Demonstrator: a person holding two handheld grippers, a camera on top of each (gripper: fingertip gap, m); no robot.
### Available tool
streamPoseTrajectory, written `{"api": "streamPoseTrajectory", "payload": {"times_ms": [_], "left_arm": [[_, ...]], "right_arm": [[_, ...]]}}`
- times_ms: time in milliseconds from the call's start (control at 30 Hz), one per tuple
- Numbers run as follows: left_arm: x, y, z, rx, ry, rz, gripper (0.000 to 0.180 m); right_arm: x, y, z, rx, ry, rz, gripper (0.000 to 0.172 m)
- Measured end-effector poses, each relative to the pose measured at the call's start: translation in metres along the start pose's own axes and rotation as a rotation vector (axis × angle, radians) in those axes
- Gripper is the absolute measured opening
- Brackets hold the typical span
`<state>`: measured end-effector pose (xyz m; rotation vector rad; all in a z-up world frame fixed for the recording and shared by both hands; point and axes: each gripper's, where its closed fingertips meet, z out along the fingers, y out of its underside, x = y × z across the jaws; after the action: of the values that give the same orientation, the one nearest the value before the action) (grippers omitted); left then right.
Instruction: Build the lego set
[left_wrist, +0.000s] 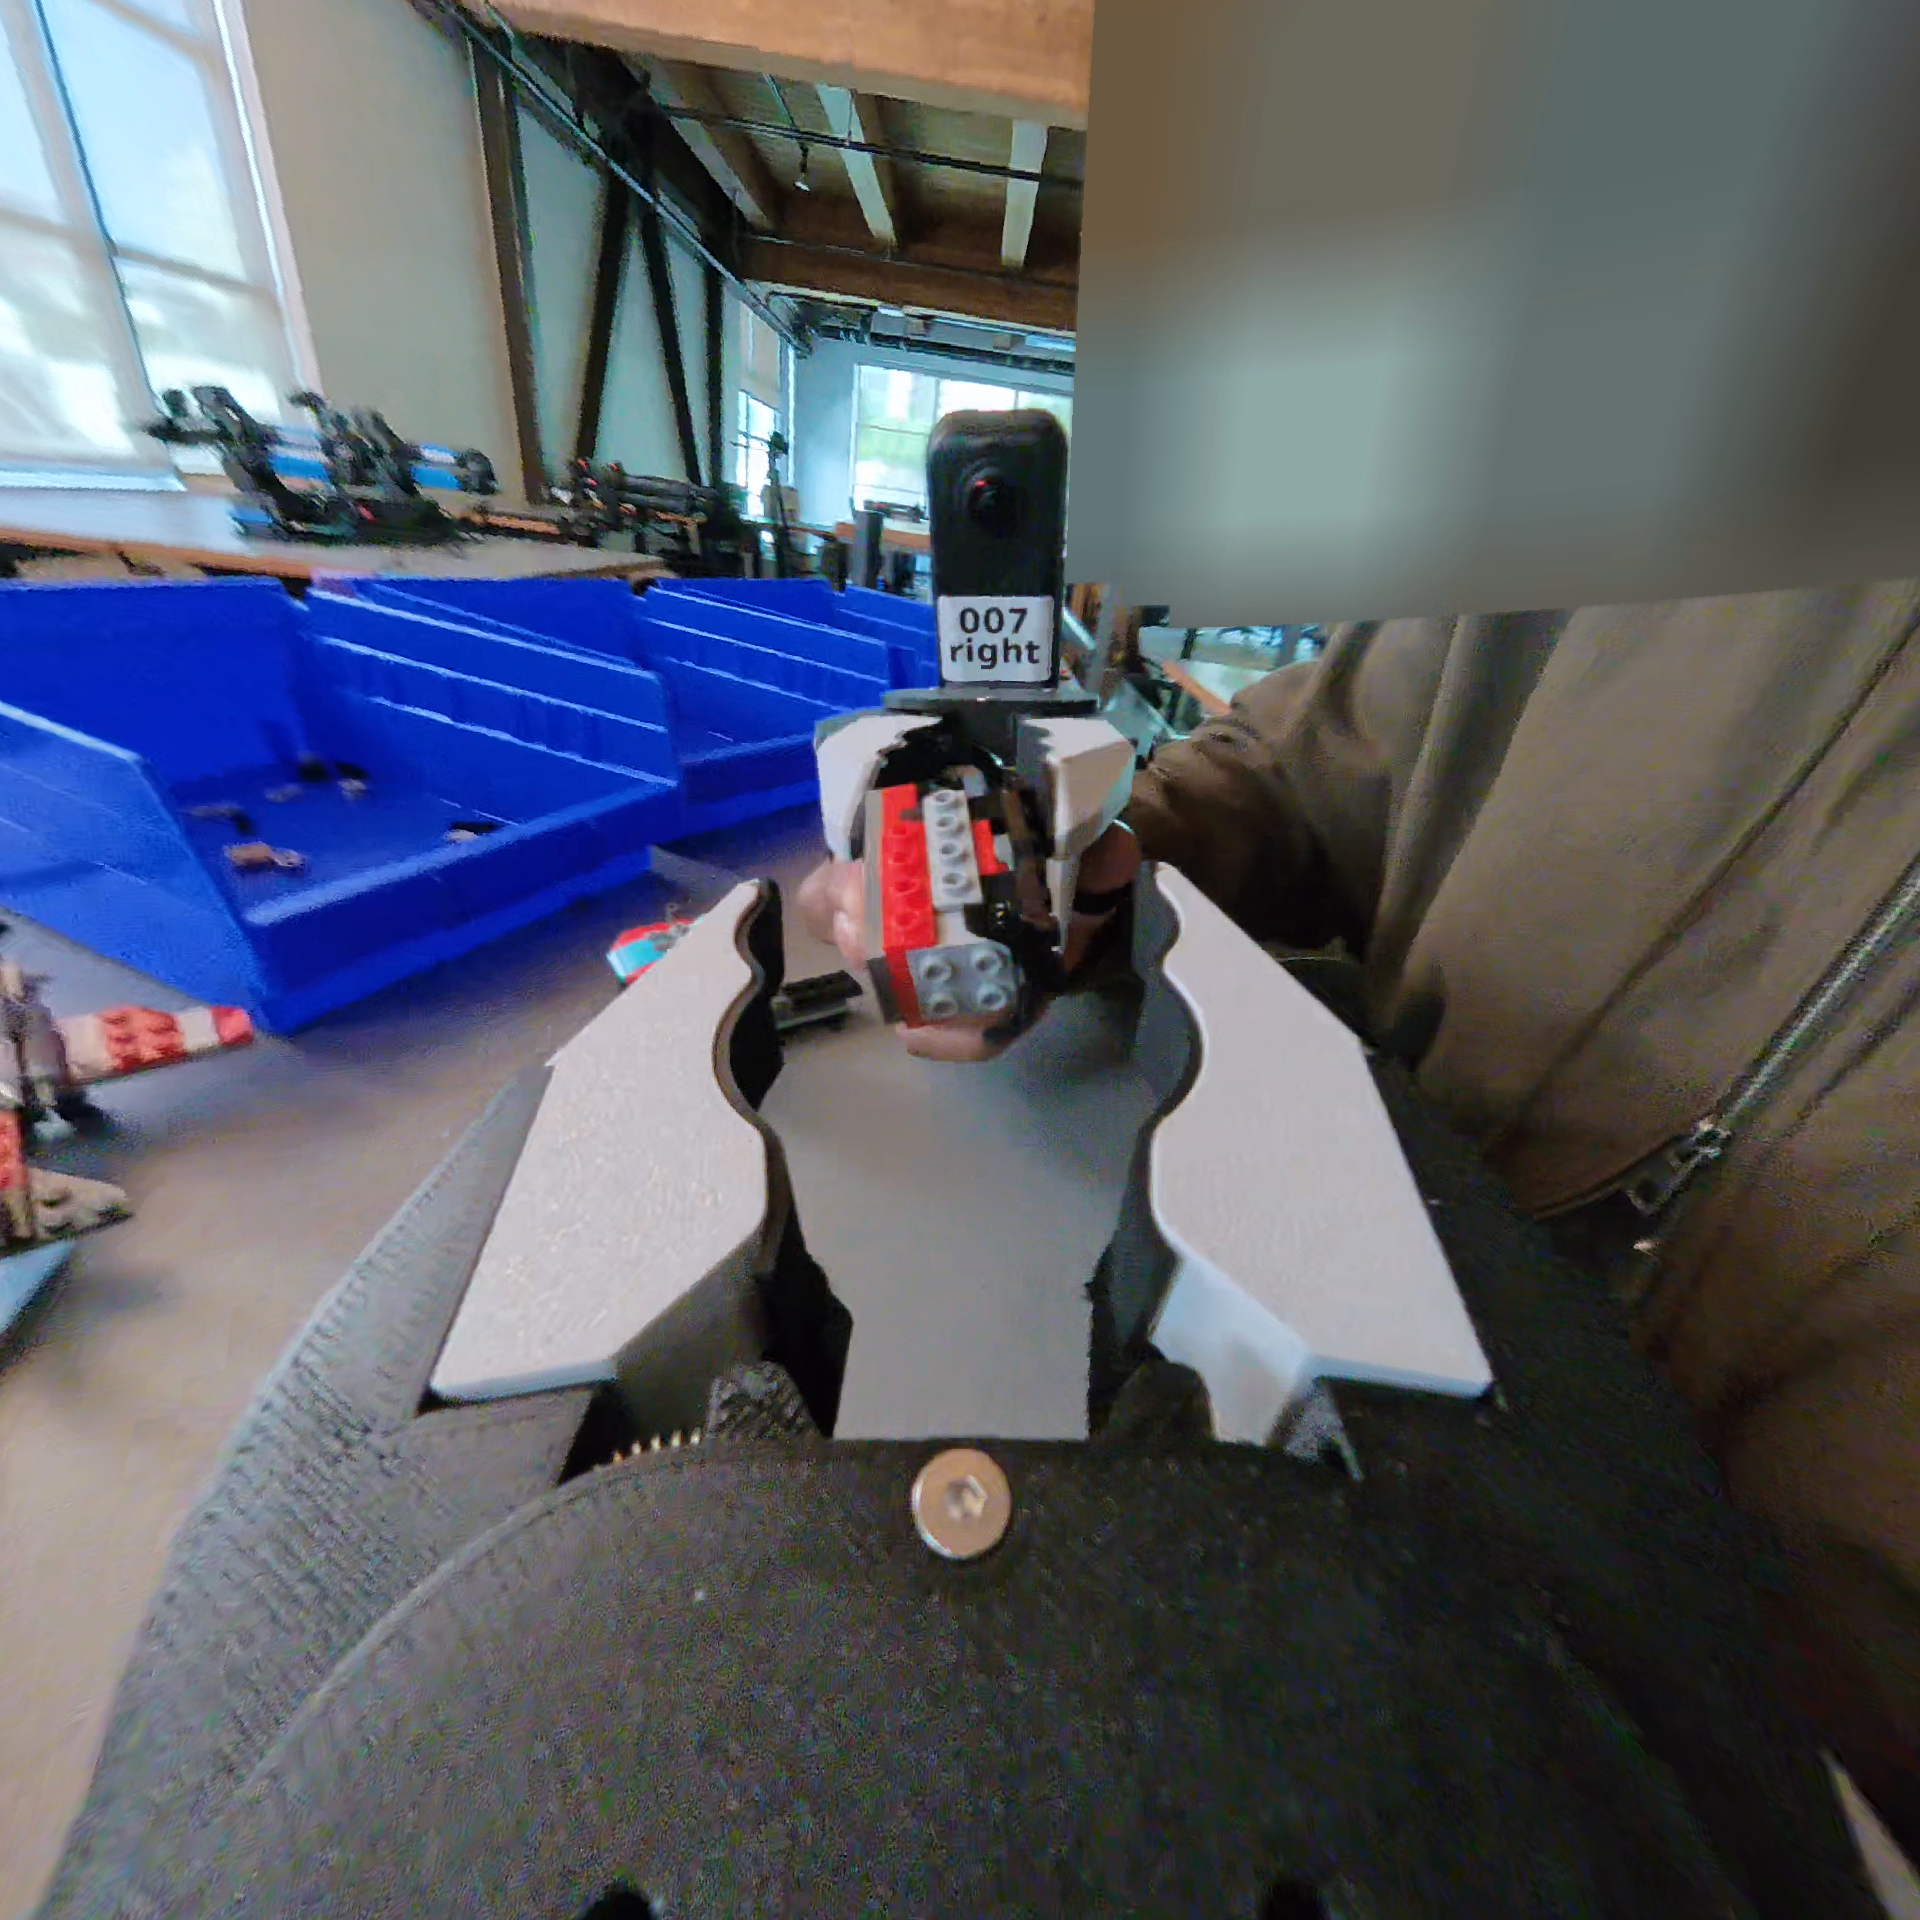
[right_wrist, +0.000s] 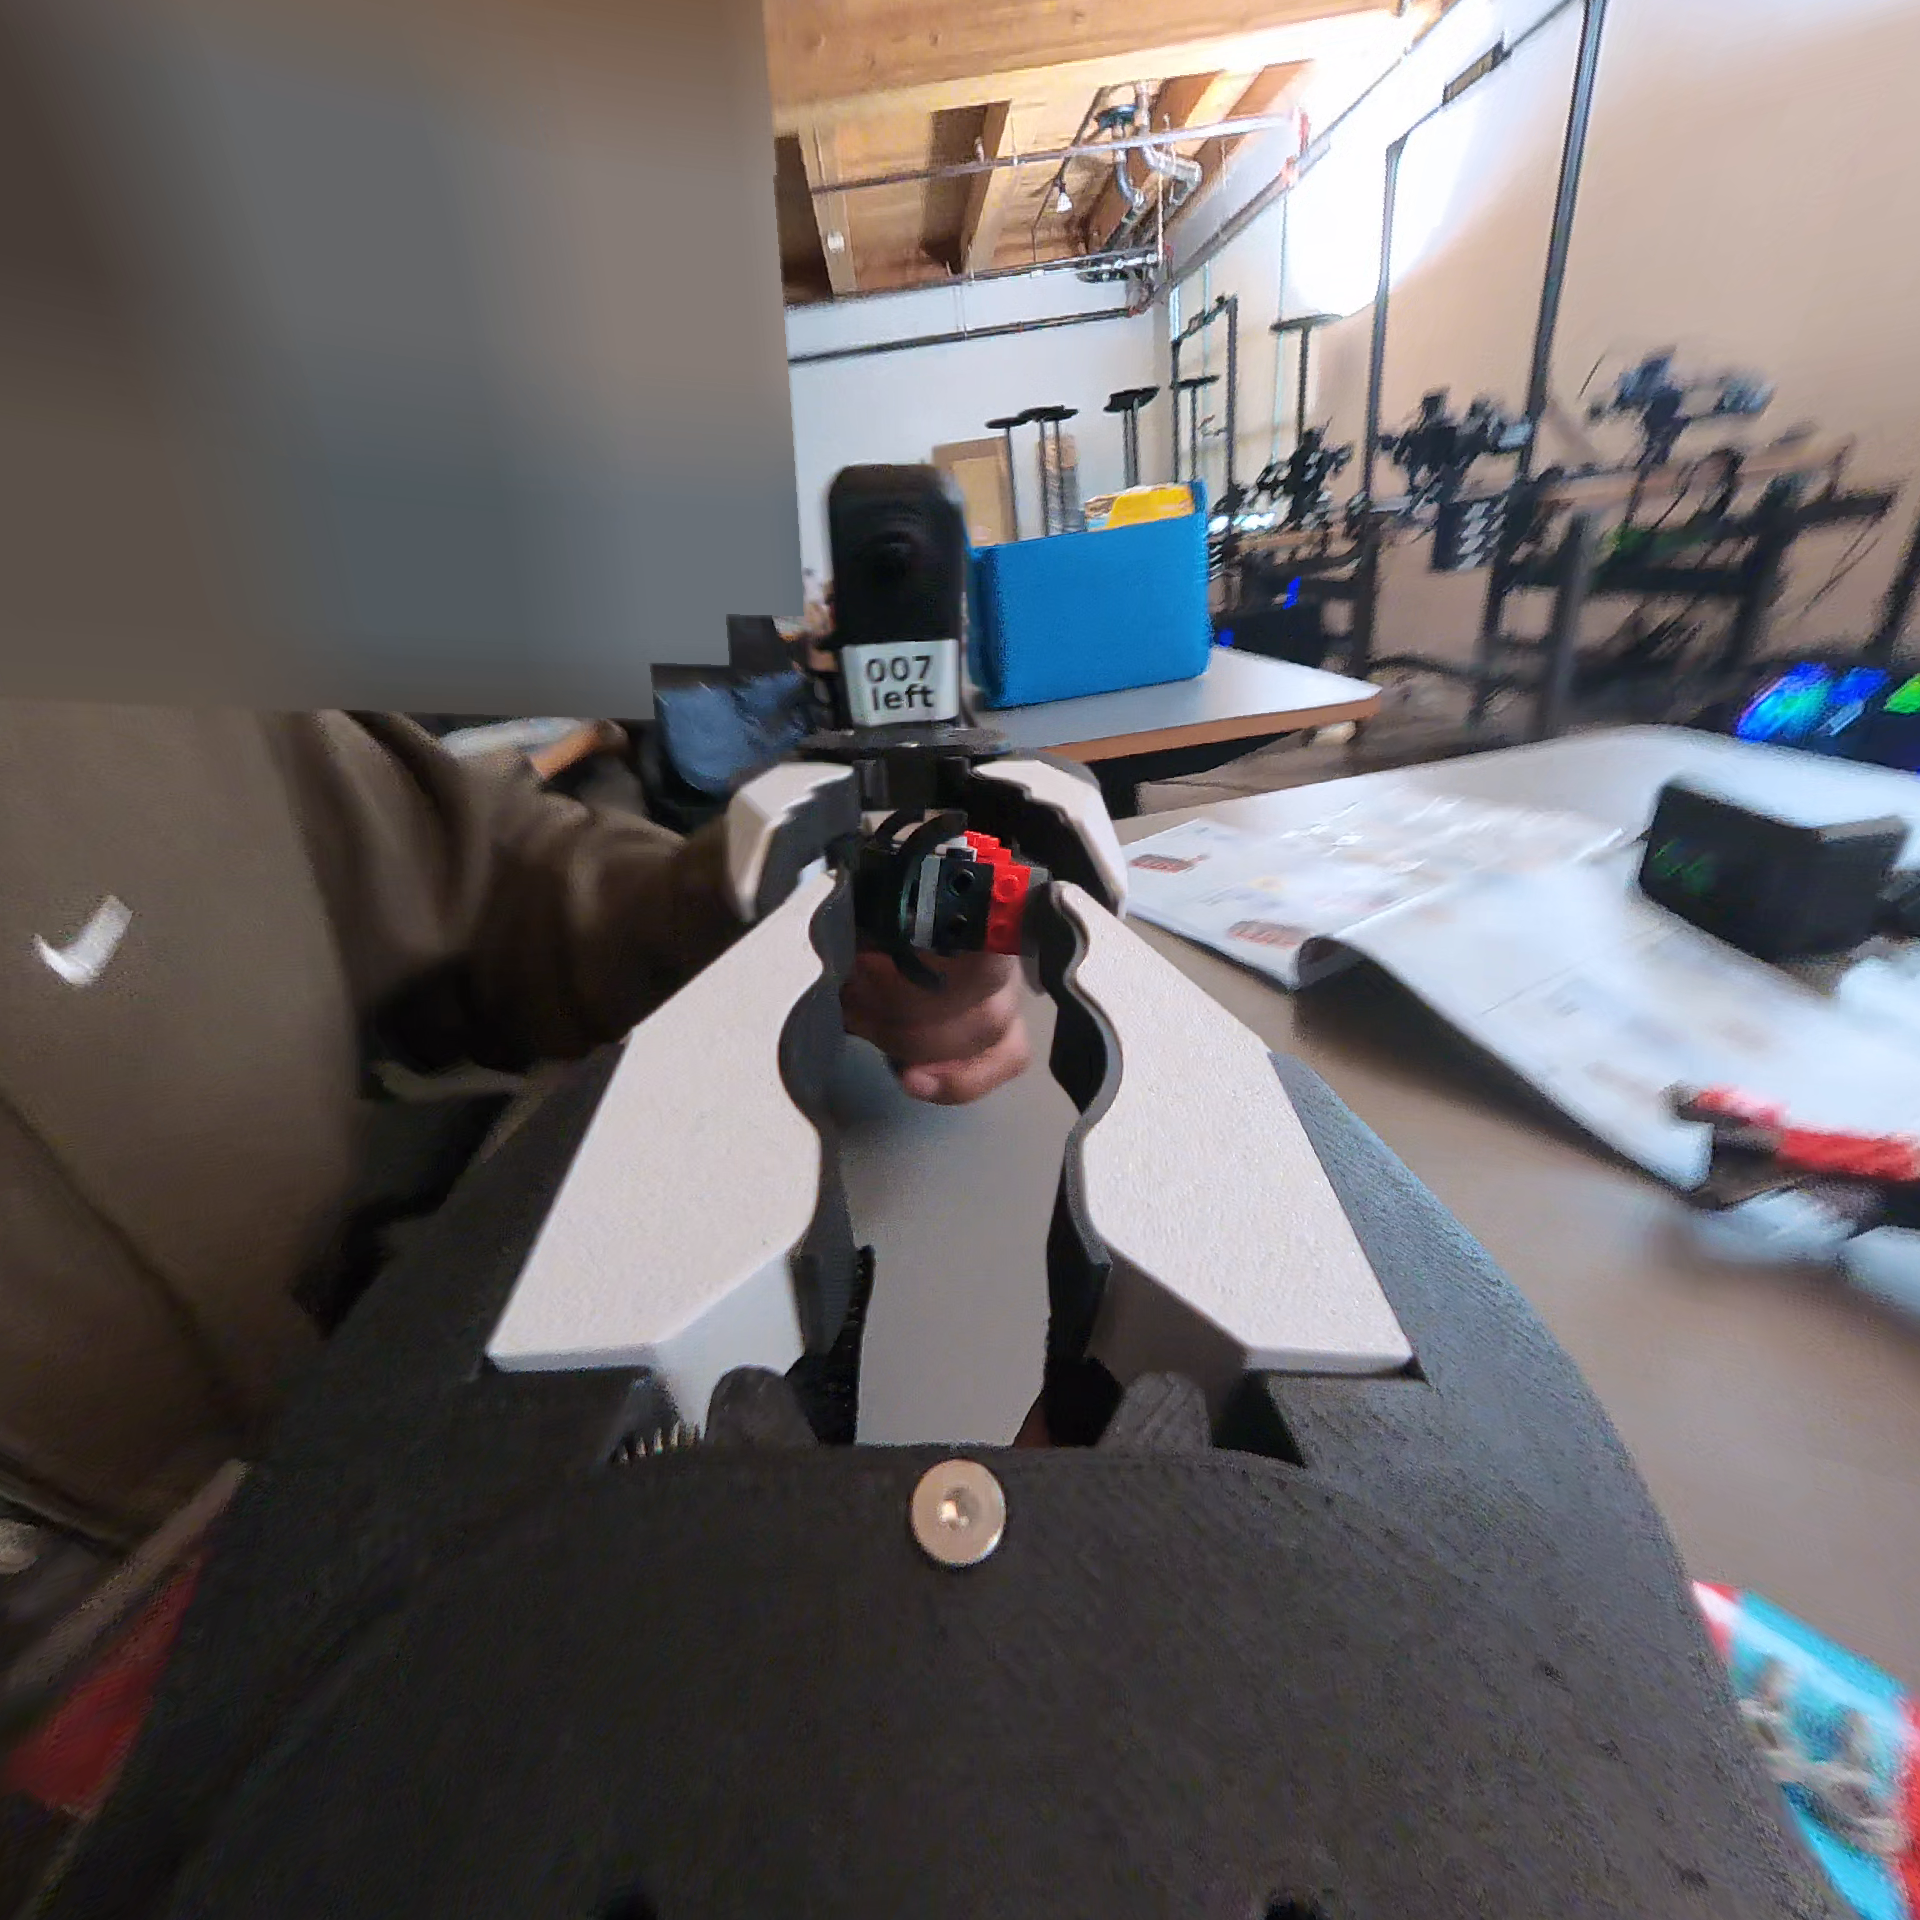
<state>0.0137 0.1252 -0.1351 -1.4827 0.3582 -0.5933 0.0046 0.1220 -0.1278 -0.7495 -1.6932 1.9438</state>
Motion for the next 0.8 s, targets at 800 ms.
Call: {"api": "streamPoseTrajectory", "payload": {"times_ms": [800], "left_arm": [[0.008, 0.009, -0.002, -0.009, 0.041, 0.091, 0.036]], "right_arm": [[-0.011, 0.004, -0.002, -0.011, -0.015, -0.218, 0.037]]}}
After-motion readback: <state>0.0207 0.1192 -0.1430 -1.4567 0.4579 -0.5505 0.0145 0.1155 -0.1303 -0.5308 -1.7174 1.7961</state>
